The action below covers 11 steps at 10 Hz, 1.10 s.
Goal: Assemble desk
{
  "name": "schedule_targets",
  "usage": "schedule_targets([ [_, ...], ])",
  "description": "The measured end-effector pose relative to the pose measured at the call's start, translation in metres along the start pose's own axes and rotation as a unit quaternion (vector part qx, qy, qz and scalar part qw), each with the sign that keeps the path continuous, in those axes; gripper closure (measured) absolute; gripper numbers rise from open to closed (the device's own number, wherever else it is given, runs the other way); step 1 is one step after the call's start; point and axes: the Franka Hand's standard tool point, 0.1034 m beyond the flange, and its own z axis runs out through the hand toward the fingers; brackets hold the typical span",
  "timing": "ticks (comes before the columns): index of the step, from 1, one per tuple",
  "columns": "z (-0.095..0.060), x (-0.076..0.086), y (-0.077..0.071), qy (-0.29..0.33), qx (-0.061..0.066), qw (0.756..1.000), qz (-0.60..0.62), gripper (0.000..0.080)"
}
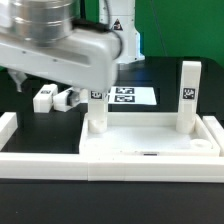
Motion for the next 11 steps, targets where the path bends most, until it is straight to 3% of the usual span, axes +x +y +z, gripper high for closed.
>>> schedule_targets([
  [4,0.004,0.0,0.001,0.006,-0.001,1.0,0.0,0.0151],
  [5,0.005,-0.001,0.004,0.002,0.005,1.0,0.003,0.0151],
  [7,0.013,-0.009,0.042,-0.027,0.065,0.996,0.056,0.0151],
  [8,0.019,-0.021,0.057,-0.039,0.085,0.992,0.082,0.0151],
  [9,0.025,-0.033,0.069,-0.049,0.091,0.99,0.093,0.0151],
  [11,0.028,-0.034,0.069,-0.051,0.089,0.99,0.095,0.0151],
])
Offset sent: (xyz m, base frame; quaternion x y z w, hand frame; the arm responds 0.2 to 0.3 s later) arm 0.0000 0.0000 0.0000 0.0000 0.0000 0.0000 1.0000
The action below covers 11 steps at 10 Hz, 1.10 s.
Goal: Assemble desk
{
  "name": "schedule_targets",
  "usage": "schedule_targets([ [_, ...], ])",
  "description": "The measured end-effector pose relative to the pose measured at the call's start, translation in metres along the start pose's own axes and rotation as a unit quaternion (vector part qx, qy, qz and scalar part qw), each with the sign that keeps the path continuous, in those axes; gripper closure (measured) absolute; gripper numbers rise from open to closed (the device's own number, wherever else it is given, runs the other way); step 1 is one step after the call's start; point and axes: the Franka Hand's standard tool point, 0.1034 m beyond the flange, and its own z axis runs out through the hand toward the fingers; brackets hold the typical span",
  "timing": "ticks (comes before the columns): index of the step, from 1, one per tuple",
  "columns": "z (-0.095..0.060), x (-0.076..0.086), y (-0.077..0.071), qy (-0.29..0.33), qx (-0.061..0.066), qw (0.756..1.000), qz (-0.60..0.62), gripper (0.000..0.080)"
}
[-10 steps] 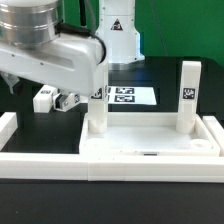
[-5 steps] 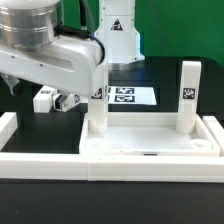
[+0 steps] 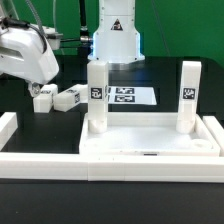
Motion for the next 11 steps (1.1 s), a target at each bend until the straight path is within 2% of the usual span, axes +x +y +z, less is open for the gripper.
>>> schedule_targets([
  [3,0.003,-0.001,0.001,-0.002,0.0,1.0,0.001,0.0151],
  [4,0.015,-0.009,0.004,-0.009,0.016,1.0,0.019,0.0151],
  [5,0.032,-0.028,0.011,-0.03,0.031,0.998,0.037,0.0151],
  [7,0.046,-0.052,0.016,-0.042,0.035,0.997,0.047,0.0151],
  [9,0.045,-0.048,0.017,-0.047,0.033,0.997,0.047,0.0151],
  [11,0.049,-0.056,0.021,-0.096,0.036,0.993,0.05,0.0151],
])
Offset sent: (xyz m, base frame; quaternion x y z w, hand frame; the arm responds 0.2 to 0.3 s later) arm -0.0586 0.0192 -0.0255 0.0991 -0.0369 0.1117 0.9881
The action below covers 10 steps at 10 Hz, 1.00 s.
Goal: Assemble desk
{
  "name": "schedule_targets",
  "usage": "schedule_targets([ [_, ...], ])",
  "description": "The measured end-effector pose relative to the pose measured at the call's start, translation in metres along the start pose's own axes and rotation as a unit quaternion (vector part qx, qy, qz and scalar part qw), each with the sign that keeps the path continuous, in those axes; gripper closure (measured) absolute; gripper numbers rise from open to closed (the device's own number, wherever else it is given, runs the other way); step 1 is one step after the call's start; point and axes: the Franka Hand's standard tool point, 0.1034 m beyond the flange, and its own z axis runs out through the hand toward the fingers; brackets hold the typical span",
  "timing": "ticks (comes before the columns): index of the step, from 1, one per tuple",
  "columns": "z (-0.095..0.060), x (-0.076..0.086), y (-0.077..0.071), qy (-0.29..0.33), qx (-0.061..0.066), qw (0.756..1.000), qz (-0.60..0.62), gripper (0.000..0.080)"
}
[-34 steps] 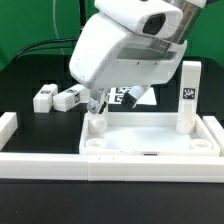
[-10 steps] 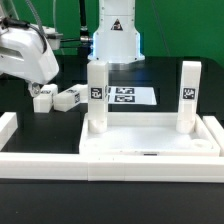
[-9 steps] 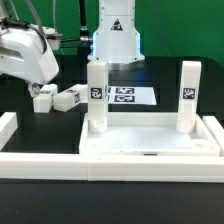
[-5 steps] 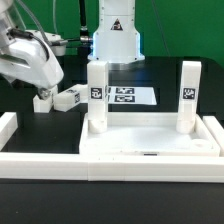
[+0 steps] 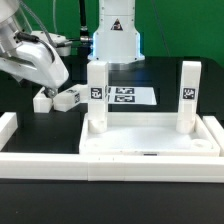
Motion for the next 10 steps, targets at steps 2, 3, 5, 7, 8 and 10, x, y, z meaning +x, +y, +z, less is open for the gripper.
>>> schedule_targets([
  [2,0.003,-0.017,-0.003,-0.069,0.001,0.997,-0.039,0.0151],
  [3,0.003,-0.023,-0.005,-0.098,0.002,0.994,-0.054,0.0151],
  [5,0.005,-0.027,-0.003,-0.151,-0.002,0.987,-0.05,0.0151],
  [7,0.012,-0.029,0.005,-0.211,-0.006,0.977,-0.04,0.0151],
  [8,0.02,-0.033,0.004,-0.222,-0.008,0.974,-0.041,0.0151],
  [10,0.026,-0.037,-0.009,-0.219,-0.007,0.974,-0.064,0.0151],
])
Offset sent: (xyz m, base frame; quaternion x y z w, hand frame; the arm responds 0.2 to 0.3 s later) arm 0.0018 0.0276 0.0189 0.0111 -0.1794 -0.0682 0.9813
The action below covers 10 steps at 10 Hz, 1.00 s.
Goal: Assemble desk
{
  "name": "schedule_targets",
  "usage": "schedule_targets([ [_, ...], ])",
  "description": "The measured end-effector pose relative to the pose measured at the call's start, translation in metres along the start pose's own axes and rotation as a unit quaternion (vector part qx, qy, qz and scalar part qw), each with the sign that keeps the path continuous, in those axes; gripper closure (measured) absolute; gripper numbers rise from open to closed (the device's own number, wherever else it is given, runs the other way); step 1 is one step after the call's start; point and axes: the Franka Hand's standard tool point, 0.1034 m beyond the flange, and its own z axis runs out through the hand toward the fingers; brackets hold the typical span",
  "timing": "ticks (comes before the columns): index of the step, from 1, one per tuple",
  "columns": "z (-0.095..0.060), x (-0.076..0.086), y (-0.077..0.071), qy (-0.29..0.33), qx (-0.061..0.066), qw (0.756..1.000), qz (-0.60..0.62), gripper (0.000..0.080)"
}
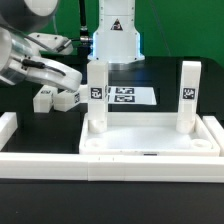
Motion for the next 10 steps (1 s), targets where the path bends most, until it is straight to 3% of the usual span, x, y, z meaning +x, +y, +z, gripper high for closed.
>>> schedule_targets([
  [1,0.004,-0.002,-0.007,0.002,0.0,1.0,-0.019,0.0151],
  [7,0.009,-0.005,-0.011,0.0,0.001,1.0,-0.021,0.0151],
  [10,0.015,-0.005,-0.004,-0.036,0.004,0.999,-0.013,0.0151],
])
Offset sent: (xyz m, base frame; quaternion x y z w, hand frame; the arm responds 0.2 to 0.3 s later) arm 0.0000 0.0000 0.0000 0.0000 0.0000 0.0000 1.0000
